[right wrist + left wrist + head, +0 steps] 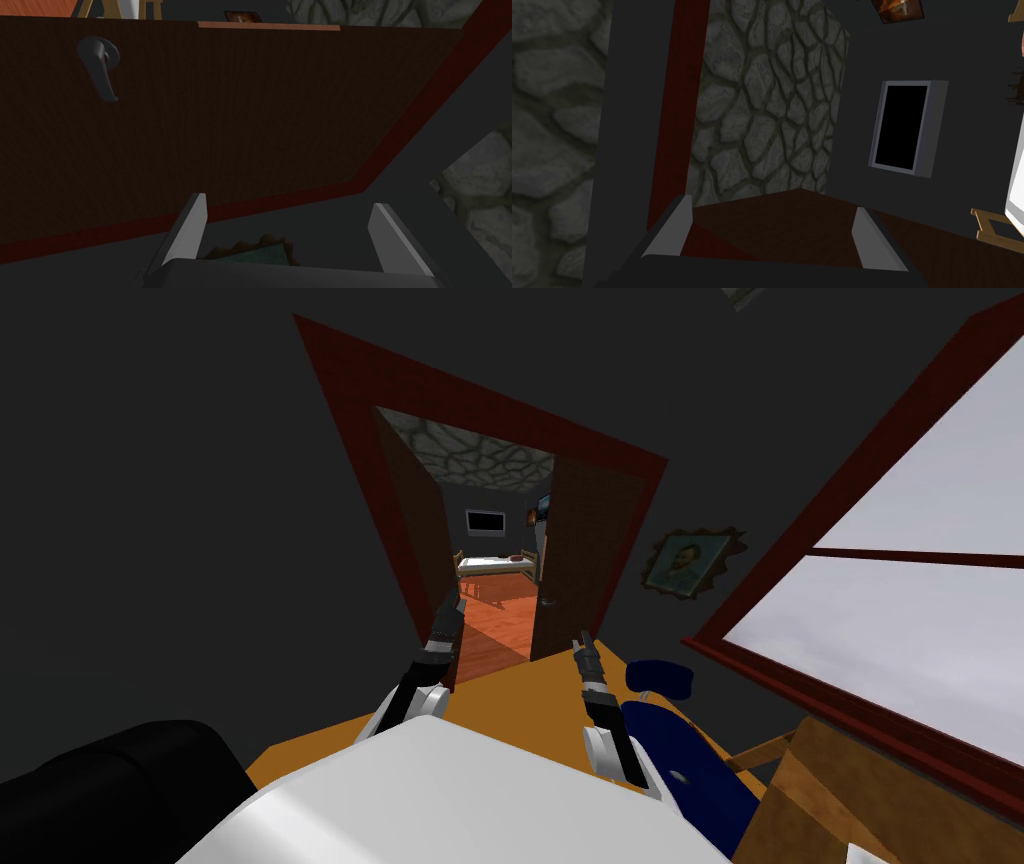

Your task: Push the door open

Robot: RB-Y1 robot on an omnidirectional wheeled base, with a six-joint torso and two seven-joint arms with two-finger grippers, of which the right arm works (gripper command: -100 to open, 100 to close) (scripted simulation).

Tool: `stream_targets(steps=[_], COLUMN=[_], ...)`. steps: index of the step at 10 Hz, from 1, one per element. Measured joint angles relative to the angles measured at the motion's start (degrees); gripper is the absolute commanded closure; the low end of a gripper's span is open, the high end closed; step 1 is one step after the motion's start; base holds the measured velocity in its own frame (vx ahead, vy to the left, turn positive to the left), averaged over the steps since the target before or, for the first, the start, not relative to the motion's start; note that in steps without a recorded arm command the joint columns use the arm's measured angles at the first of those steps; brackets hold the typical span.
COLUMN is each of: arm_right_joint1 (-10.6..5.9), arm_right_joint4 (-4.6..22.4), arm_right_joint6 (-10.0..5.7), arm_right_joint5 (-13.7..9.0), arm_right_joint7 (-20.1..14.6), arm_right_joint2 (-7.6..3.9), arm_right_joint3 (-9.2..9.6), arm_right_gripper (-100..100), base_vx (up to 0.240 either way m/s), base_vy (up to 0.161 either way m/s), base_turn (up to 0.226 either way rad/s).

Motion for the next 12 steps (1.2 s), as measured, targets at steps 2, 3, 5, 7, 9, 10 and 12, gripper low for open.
stream_targets(steps=[2, 3, 5, 7, 9, 10, 12], arm_right_joint1=[-0.91, -1.23, -2.24, -3.01, -3.16, -3.16, -3.17], arm_right_joint4=[2.4, 3.58, 6.22, 8.45, 8.75, 8.78, 8.79], arm_right_joint6=[-0.61, -0.86, -1.36, -1.91, -1.96, -1.98, -1.99], arm_right_joint5=[0.11, 0.2, 0.39, 0.49, 0.5, 0.5, 0.5], arm_right_joint7=[0.03, 0.08, 0.25, 0.27, 0.29, 0.29, 0.3], arm_right_joint2=[-0.04, -0.04, 0.04, -0.01, 0.0, 0.0, 0.01], arm_right_joint3=[0.12, 0.27, 0.51, 0.65, 0.66, 0.66, 0.66], arm_right_gripper=[-100, -100, -100, -100, -100, -100, -100], base_vx=[0.066, 0.03, 0.022, 0.002, 0.011, 0.013, -0.002], base_vy=[-0.063, -0.013, 0.001, 0.0, 0.0, 0.0, 0.0], base_turn=[0.072, -0.017, 0.012, -0.003, -0.001, 0.014, 0.009])
